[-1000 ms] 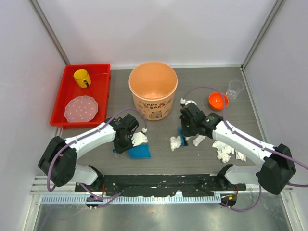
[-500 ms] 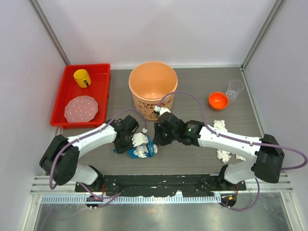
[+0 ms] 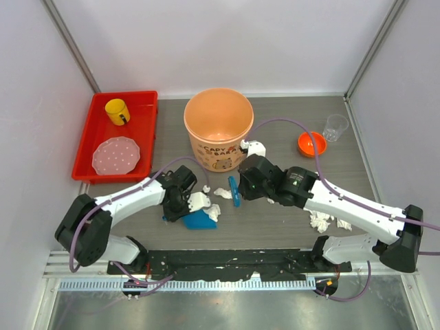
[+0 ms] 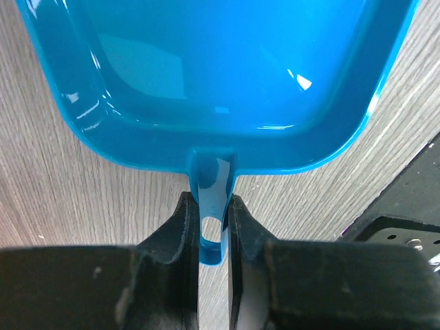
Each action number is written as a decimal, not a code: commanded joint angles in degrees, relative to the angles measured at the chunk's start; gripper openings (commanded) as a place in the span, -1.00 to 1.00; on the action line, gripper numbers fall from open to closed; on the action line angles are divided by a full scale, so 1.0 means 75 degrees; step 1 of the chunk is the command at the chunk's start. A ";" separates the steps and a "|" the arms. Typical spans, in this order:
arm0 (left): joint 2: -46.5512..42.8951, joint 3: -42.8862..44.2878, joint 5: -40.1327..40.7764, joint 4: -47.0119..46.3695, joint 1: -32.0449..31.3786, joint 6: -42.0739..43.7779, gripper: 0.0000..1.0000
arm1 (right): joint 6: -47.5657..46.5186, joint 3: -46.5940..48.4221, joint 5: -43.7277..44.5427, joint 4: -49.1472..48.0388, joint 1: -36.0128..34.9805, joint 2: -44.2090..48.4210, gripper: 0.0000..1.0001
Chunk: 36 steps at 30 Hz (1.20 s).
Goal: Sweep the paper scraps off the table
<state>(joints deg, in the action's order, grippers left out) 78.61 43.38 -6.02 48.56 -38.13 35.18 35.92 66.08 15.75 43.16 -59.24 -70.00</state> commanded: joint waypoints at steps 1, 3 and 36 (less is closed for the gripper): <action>0.0440 0.0298 -0.0053 -0.0099 0.0021 -0.0119 -1.00 | -0.0253 -0.0044 0.1320 0.0562 0.0280 0.0239 -0.98; 0.0592 0.0427 0.0017 -0.0111 0.0021 -0.0202 -1.00 | -0.0906 -0.0290 0.1602 0.0399 0.1050 0.0263 -0.98; 0.0243 0.0428 -0.1376 -0.0824 0.1134 -0.0413 -1.00 | -0.1192 0.0363 0.0334 -0.1925 -0.0691 -0.1262 -0.98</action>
<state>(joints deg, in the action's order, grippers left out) 84.75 48.12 -11.16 45.82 -31.18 31.70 25.43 64.23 14.13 26.55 -63.72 -83.26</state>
